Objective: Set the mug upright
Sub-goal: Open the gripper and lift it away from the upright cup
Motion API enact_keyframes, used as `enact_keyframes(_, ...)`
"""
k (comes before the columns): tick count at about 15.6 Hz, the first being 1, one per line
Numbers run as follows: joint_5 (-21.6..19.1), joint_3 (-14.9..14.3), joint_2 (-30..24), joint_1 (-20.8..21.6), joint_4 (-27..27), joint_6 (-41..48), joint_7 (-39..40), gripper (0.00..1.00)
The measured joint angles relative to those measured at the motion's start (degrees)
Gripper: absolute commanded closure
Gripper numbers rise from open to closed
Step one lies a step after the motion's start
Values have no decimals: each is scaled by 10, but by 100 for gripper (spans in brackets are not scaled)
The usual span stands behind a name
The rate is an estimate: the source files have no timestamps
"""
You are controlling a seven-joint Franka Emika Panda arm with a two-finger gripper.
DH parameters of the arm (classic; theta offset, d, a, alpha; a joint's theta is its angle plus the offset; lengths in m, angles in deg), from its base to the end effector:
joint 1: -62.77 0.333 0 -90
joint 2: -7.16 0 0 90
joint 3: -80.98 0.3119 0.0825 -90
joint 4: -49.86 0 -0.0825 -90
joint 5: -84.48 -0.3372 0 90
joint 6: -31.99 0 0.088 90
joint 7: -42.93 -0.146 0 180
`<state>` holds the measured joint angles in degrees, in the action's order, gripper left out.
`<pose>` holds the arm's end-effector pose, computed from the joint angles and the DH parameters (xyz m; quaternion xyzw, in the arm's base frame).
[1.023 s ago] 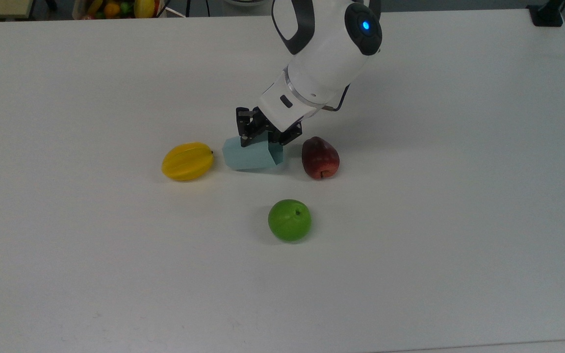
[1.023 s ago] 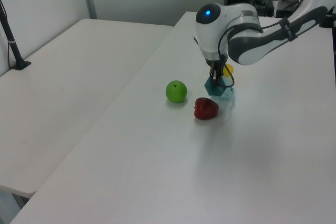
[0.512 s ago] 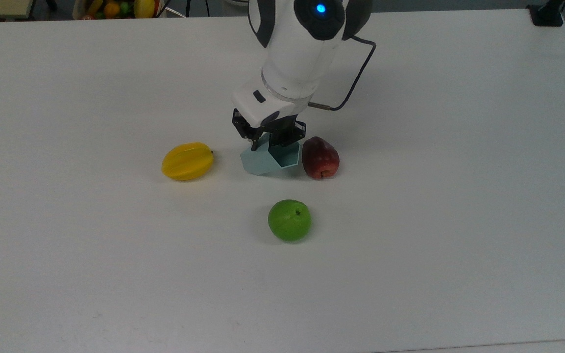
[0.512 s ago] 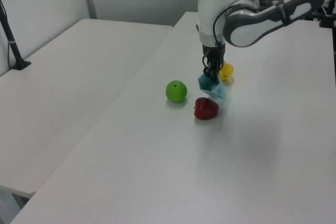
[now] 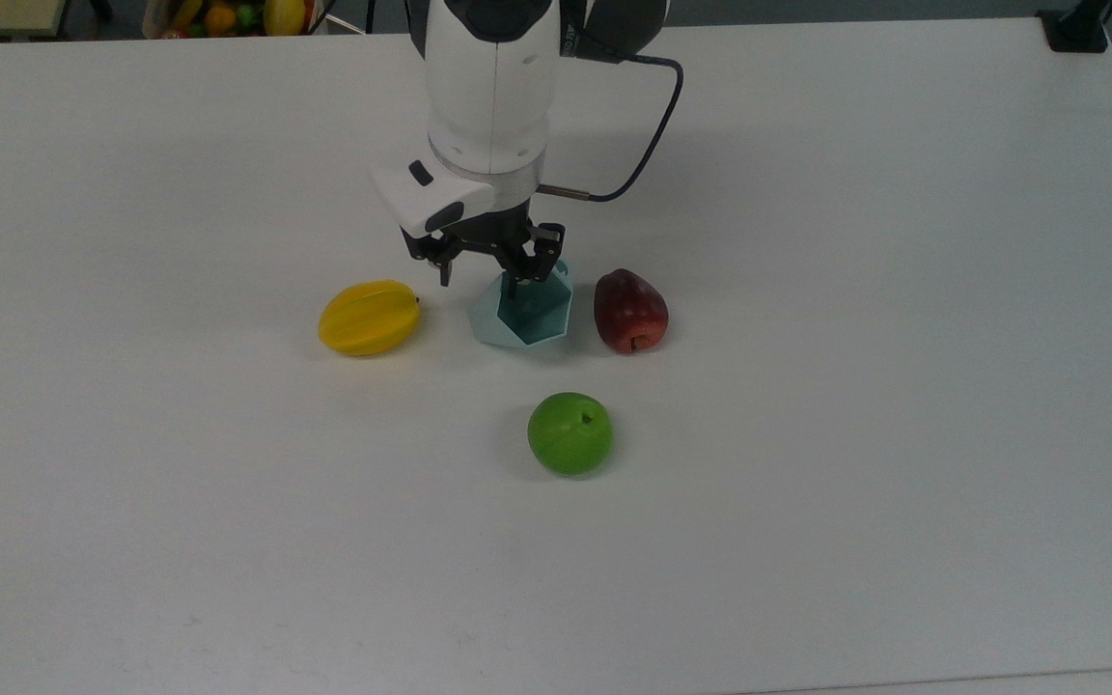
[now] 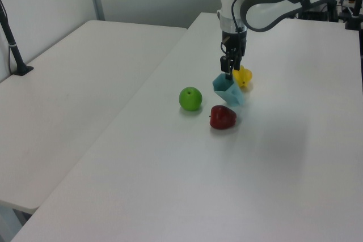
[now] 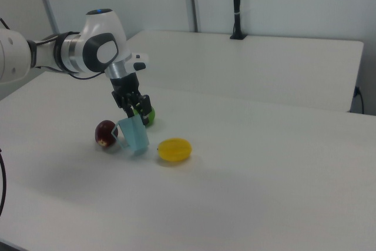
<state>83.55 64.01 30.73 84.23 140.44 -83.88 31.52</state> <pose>0.6292 0.0725 0.3895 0.9971 -0.0506 0.0306 0.0470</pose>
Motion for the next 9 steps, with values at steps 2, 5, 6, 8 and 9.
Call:
enact_keyframes(2,0,-9,-8,-2,0,0,11,24)
enact_keyframes(5,-2,-23,-17,-4,0,20,34,24)
enact_keyframes(6,-3,-28,-20,-4,0,29,43,24)
enact_keyframes(8,-3,-34,-28,-4,0,52,57,24)
enact_keyframes(9,-3,-35,-33,-4,0,63,65,24)
